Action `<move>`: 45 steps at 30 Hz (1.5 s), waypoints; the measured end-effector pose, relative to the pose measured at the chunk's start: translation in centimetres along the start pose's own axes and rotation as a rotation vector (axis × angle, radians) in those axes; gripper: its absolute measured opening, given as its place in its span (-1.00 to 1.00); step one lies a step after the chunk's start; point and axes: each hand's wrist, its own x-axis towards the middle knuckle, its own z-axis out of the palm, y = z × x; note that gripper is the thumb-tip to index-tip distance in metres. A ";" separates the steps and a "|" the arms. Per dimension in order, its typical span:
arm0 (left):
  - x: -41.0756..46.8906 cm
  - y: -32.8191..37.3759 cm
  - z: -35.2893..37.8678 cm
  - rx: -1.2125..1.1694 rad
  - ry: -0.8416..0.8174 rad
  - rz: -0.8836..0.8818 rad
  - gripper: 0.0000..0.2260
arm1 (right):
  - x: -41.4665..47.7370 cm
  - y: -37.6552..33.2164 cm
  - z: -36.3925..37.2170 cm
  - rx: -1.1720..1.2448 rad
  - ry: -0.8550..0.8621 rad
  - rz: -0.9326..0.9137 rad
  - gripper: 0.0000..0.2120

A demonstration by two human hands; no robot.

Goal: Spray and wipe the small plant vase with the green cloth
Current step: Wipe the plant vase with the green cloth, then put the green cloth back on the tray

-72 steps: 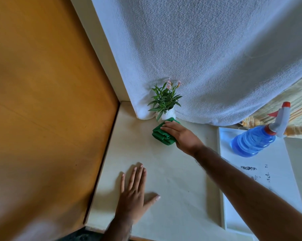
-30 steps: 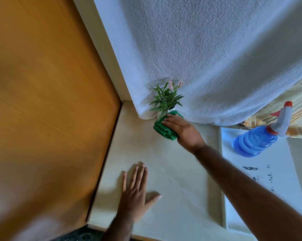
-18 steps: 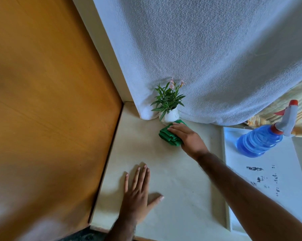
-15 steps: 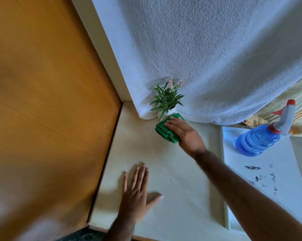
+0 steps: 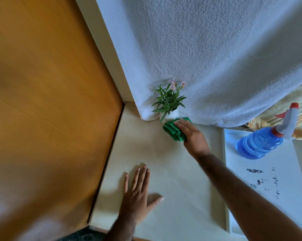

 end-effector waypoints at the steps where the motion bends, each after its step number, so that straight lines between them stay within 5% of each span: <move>1: 0.0 0.0 0.0 0.000 -0.001 -0.001 -0.05 | 0.5 -0.4 -0.3 0.000 0.037 -0.008 -0.35; 5: 0.0 0.0 0.1 -0.005 0.003 0.004 -0.06 | 1.9 -0.9 -0.7 0.020 0.087 -0.013 -0.37; 11: 0.1 0.0 0.1 0.001 0.015 0.008 -0.06 | -0.2 0.4 1.1 -0.012 -0.062 0.105 -0.37; 29: 0.1 -0.7 0.4 0.002 -0.025 0.019 -0.05 | -4.9 -0.4 -7.1 -0.209 -0.123 -0.185 -0.29; 39: 0.2 -0.2 0.0 -0.030 -0.054 0.019 -0.07 | -19.4 3.6 -14.0 -0.311 0.078 0.200 -0.30; 45: 0.2 -0.4 0.5 -0.005 -0.055 0.018 -0.08 | -25.0 6.6 -14.6 -0.445 -0.042 0.345 -0.22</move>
